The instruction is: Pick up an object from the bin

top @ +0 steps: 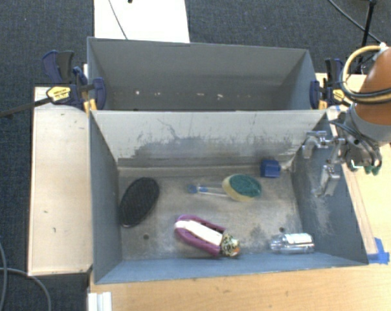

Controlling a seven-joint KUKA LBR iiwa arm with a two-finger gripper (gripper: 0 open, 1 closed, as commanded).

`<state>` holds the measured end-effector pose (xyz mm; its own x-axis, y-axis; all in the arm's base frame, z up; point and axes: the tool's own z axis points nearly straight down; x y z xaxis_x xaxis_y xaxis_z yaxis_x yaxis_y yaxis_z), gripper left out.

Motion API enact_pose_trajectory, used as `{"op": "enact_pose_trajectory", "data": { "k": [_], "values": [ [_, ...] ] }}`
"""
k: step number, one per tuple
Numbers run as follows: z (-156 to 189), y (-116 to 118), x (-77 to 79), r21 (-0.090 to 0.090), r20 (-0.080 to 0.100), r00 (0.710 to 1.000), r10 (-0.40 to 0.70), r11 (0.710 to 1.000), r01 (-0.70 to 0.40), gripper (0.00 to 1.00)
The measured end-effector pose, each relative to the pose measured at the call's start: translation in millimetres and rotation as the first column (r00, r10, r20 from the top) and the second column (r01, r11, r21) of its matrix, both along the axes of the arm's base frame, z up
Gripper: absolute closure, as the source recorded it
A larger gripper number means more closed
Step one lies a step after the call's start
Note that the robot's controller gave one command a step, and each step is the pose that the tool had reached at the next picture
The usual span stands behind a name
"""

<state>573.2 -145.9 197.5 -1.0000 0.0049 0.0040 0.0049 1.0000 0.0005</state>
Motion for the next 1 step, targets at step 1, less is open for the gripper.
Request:
{"op": "enact_pose_trajectory", "data": {
  "k": [1],
  "values": [
    [0.8,64.7,0.6,0.002,0.005,0.989,0.147,0.989,-0.147,0.0]
  ]
}}
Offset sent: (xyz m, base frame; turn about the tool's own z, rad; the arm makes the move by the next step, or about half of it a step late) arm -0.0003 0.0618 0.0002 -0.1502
